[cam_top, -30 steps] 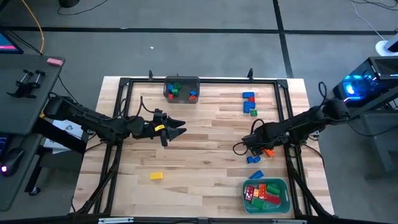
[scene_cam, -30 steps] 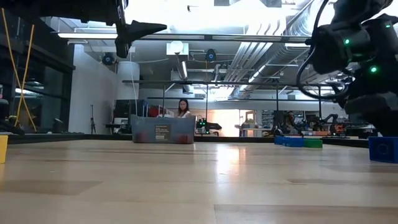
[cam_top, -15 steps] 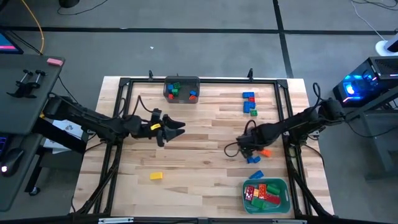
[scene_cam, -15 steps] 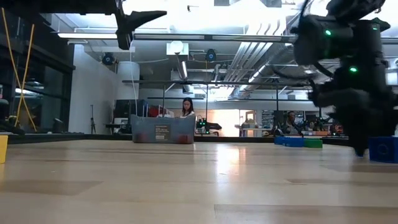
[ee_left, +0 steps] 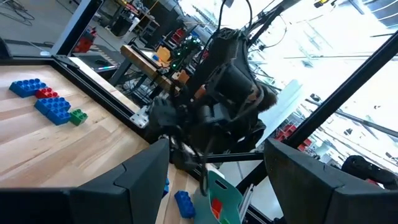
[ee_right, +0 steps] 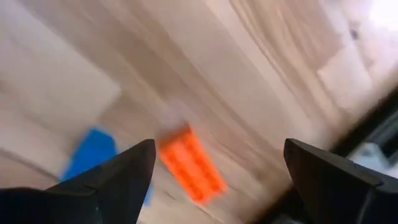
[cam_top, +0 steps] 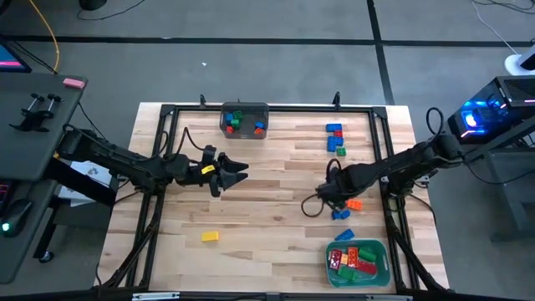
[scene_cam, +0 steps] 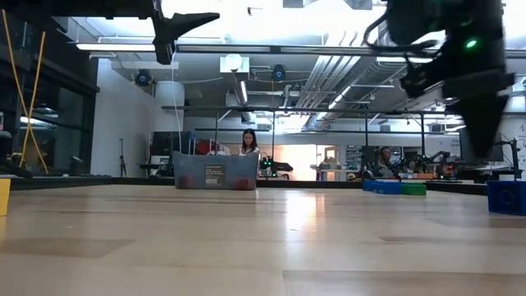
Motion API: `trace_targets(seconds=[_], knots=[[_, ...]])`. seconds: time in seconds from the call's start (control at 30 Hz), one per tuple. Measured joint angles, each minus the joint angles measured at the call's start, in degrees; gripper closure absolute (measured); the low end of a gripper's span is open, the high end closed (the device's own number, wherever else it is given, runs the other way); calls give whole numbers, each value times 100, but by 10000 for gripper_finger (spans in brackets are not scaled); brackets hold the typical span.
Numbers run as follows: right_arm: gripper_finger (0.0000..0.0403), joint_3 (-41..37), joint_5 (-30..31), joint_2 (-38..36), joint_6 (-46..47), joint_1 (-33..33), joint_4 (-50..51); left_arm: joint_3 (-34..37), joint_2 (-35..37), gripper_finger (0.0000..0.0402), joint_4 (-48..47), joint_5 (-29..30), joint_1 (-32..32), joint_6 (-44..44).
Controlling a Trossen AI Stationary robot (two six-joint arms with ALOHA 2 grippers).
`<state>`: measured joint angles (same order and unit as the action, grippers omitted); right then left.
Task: Sort blocks by size
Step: Put the orange game piece into the black bin
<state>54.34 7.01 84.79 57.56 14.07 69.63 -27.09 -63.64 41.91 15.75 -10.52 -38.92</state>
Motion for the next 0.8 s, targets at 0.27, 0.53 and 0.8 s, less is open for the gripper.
trace_targets(seconds=[0.27, 0.53, 0.8], knots=[[50, -289, -692, -232, -662, 787, 95, 0, 0, 156, 28, -63, -4, -254], [50, -924, -1394, -304, -1544, 764, -358, 0, 13, 156, 862, -1197, 44, -545], [50, -1210, -1309, -304, -2175, 188, -856, -2, 202, 156, 2160, -1848, 143, -847]])
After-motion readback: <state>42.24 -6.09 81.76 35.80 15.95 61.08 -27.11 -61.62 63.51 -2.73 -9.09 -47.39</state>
